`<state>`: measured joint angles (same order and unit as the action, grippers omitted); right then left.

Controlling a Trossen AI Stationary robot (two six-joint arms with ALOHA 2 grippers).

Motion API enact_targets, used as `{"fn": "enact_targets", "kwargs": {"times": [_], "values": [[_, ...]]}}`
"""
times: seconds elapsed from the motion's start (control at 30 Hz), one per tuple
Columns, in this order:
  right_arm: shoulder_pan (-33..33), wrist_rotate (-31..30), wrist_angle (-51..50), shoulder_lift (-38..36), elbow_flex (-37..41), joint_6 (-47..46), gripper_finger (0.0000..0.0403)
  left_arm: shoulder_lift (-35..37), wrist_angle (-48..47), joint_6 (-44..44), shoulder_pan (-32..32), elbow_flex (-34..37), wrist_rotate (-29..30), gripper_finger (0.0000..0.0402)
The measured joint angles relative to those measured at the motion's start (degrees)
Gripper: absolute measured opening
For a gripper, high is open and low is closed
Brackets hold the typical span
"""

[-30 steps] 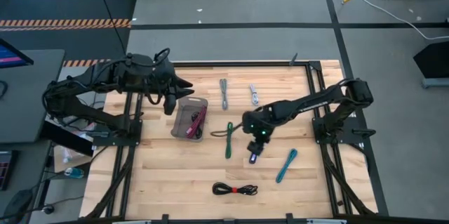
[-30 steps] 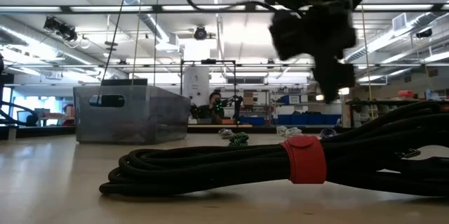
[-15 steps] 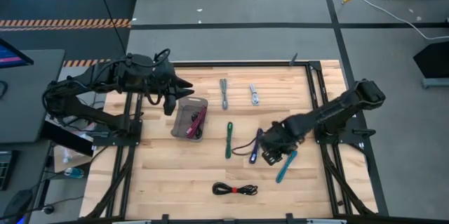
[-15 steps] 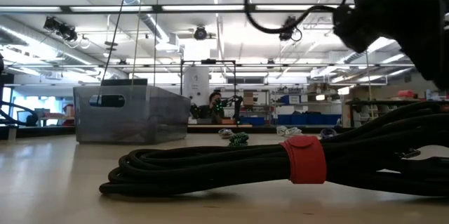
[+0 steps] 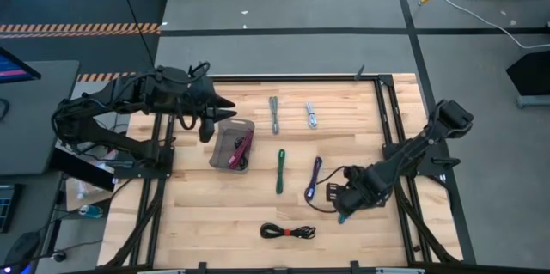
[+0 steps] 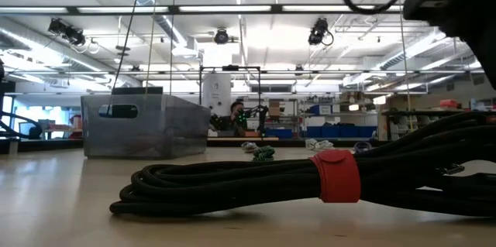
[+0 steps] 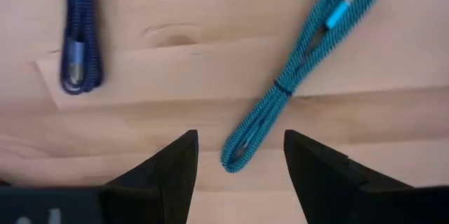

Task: Pick and place USB-C Cables
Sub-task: Put the blue USB cable into the black bin

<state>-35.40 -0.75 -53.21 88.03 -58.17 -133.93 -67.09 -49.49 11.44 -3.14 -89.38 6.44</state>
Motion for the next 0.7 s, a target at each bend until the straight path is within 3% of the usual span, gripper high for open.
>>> {"fn": "enact_targets", "kwargs": {"times": [0.17,0.7], "values": [[-1.3,3.8,1.8,3.2,0.0,-1.6,0.0217,0.0,-0.5,-0.1,0.0,0.0,0.0,0.0121],[-1.3,3.3,1.9,14.8,0.0,-1.0,0.0214,0.0,-0.7,-0.1,0.2,0.0,0.0,0.0121]]}}
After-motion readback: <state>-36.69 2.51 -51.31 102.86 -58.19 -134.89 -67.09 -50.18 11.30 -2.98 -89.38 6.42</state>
